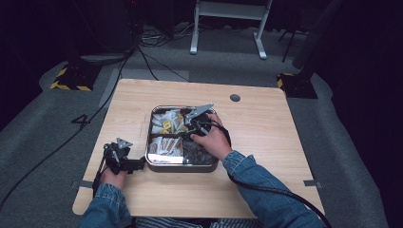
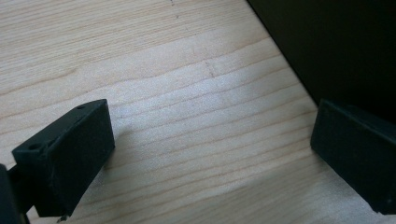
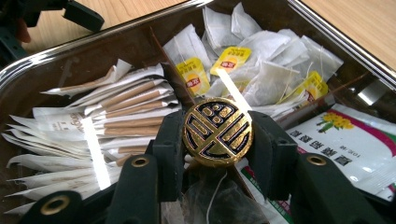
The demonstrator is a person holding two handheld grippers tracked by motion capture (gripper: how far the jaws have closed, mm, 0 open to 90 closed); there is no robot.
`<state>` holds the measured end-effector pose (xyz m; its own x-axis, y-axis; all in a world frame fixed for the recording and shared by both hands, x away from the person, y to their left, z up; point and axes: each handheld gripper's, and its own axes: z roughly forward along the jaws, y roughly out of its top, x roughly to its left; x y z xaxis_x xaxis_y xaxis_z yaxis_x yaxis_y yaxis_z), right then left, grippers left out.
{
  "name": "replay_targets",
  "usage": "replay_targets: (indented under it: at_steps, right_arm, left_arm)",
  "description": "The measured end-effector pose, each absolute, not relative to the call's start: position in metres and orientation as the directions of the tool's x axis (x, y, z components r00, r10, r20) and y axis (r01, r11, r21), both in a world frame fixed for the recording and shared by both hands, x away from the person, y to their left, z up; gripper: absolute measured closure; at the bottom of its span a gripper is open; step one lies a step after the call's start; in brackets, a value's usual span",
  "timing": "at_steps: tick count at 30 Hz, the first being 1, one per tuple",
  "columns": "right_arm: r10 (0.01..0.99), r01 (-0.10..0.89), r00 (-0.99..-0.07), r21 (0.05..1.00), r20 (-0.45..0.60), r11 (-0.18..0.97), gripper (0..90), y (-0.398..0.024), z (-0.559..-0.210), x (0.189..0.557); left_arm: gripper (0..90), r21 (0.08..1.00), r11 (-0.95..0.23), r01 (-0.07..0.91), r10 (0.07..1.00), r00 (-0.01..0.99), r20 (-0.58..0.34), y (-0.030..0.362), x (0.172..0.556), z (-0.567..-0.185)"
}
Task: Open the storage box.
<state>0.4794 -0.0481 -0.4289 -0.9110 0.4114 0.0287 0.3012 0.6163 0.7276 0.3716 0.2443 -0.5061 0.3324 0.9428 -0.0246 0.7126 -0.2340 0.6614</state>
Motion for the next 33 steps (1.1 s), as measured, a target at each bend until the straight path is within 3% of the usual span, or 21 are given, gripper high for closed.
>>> replay_targets:
  at_steps: [16,33]
  right_arm:
    - [0.410,0.262,-0.912,0.769,0.000,0.583,59.1,-0.062,-0.390,0.470]
    - [0.525,0.290,-0.851,0.800,-0.036,0.525,59.1,-0.149,-0.353,0.466]
  left_arm:
    - [0.0,0.661,-0.237,0.712,0.942,0.335,-0.024,0.245,0.372,-0.506]
    - [0.0,0.662,-0.245,0.709,0.938,0.345,-0.022,0.246,0.371,-0.506]
